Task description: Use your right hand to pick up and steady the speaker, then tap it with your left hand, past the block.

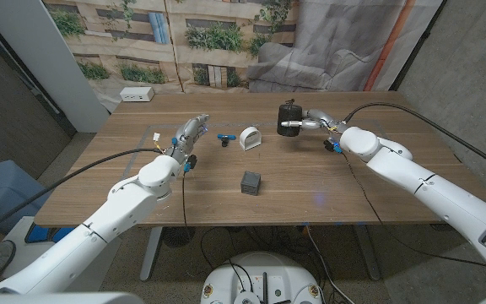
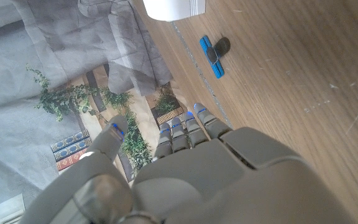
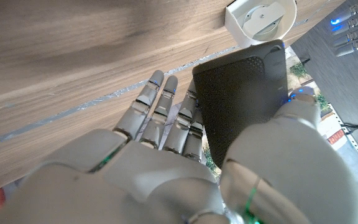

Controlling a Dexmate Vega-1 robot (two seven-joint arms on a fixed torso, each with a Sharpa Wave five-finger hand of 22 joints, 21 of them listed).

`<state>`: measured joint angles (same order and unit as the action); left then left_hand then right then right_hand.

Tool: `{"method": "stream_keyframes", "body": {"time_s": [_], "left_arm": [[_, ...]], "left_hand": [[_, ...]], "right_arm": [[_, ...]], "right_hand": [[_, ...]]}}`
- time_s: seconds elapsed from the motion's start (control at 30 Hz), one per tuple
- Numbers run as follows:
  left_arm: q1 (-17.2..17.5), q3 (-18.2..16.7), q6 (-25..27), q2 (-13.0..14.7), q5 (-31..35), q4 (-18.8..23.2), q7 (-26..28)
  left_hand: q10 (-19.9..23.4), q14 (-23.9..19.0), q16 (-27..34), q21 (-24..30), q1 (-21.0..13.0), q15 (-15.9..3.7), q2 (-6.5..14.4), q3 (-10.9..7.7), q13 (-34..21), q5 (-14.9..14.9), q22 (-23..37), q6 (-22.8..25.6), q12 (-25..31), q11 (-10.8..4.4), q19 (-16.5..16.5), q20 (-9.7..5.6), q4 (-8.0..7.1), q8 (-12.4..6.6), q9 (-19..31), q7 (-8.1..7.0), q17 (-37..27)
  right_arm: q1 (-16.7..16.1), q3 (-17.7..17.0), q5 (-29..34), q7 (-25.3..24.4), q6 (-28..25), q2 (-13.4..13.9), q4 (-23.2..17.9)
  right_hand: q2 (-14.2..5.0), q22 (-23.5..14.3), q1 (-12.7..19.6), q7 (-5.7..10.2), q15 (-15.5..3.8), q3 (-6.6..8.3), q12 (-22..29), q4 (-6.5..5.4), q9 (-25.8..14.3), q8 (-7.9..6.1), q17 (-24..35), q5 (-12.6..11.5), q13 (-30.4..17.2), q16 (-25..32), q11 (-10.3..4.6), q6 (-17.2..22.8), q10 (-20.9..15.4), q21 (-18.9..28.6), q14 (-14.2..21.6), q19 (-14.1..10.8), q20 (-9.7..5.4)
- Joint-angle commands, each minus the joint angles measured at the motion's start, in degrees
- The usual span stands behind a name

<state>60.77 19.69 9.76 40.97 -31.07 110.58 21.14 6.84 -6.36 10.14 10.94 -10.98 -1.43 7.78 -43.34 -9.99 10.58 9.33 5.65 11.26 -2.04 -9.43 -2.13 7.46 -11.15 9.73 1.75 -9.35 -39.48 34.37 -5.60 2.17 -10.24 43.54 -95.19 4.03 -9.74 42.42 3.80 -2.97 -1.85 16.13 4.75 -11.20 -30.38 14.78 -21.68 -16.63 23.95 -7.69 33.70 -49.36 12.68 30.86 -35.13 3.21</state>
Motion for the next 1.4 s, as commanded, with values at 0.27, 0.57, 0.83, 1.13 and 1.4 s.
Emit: {"method": "stream_keyframes", "body": {"time_s": [0.27, 0.57, 0.83, 1.13, 1.4], "left_arm": [[-0.63, 1.69, 8.06, 2.17, 3.70, 5.39, 2.92], [-1.60, 2.71, 10.49, 2.46, 5.00, 7.04, 2.87], [-3.55, 3.77, 13.23, 2.67, 6.23, 8.27, 2.48], [-6.48, 5.87, 18.48, 1.83, 8.01, 9.97, 3.32], [-8.78, 5.15, 26.22, 0.23, 4.17, 11.32, 2.96]], "left_hand": [[1.44, -1.00, 0.03, -0.06, -3.19, -0.95, -2.21, 0.12, -0.15, 0.11, 0.15, 1.81, -0.18, -1.13, -1.28, -1.70, 3.57, -0.98, 0.28, -0.93, -0.09], [1.53, -1.07, -0.01, -0.17, -4.53, -1.07, -3.11, 0.13, -0.17, 0.27, 0.14, 1.56, -0.28, -1.36, -1.38, -1.47, 3.86, -0.91, 0.30, -0.89, -0.10], [1.60, -1.13, -0.02, -0.23, -5.42, -1.03, -3.44, 0.06, -0.18, 0.39, 0.13, 1.69, -0.31, -1.45, -1.42, -1.30, 3.88, -0.96, 0.30, -0.90, -0.11], [2.34, -1.45, 0.05, -0.32, -6.75, -1.05, -3.84, -0.07, -0.20, 0.55, 0.13, 2.07, -0.11, -1.58, -1.40, -1.24, 3.89, -1.10, 0.31, -0.66, -0.11], [1.54, 1.43, -0.51, -1.32, -11.25, -0.31, -7.85, 0.84, -0.25, 0.53, 0.15, 3.24, -0.69, -3.07, 5.20, -1.80, 3.70, -1.41, 0.32, -2.17, -0.19]], "right_arm": [[-0.58, 0.16, -3.36, 0.38, -19.54, 2.71, -13.21], [-0.32, 0.70, -4.95, -0.25, -23.62, 3.49, -16.31], [-0.81, 0.70, -6.13, -2.05, -25.56, 3.49, -17.99], [-0.59, 1.31, -7.58, -3.55, -30.08, 3.30, -20.71], [-0.15, 2.25, -7.39, -5.96, -32.68, 2.99, -21.91]], "right_hand": [[-0.80, -0.25, -0.14, 1.67, -5.95, -0.82, 0.98, -0.31, -0.11, -0.44, 0.04, -0.31, -0.82, 0.57, -2.60, 3.63, -5.39, -0.51, 1.51, -0.36, 1.04], [-0.82, -0.26, -0.60, 0.64, -6.46, -1.21, 2.45, -0.47, -0.11, -0.93, 0.02, -0.16, -1.73, 1.49, -2.97, 5.45, -8.62, -0.73, 4.27, -0.74, 1.36], [-0.68, -0.23, -0.95, 0.06, -7.06, -1.57, 3.94, -0.52, -0.26, -1.68, 0.24, -0.01, -2.85, 2.10, -3.10, 7.45, -10.85, -1.01, 6.32, -0.75, 1.55], [-1.06, -0.22, -0.19, -0.38, -7.04, -1.32, 4.83, -0.14, -0.38, -2.08, 0.61, 0.05, -3.85, 2.46, -3.25, 8.38, -11.52, -1.33, 7.14, -0.27, 2.03], [-1.67, -0.20, -0.32, -0.61, -6.75, -1.19, 5.22, -0.27, -0.46, -2.16, 0.96, 0.24, -4.65, 2.44, -3.11, 8.58, -11.23, -1.82, 7.05, 0.94, 1.81]]}}
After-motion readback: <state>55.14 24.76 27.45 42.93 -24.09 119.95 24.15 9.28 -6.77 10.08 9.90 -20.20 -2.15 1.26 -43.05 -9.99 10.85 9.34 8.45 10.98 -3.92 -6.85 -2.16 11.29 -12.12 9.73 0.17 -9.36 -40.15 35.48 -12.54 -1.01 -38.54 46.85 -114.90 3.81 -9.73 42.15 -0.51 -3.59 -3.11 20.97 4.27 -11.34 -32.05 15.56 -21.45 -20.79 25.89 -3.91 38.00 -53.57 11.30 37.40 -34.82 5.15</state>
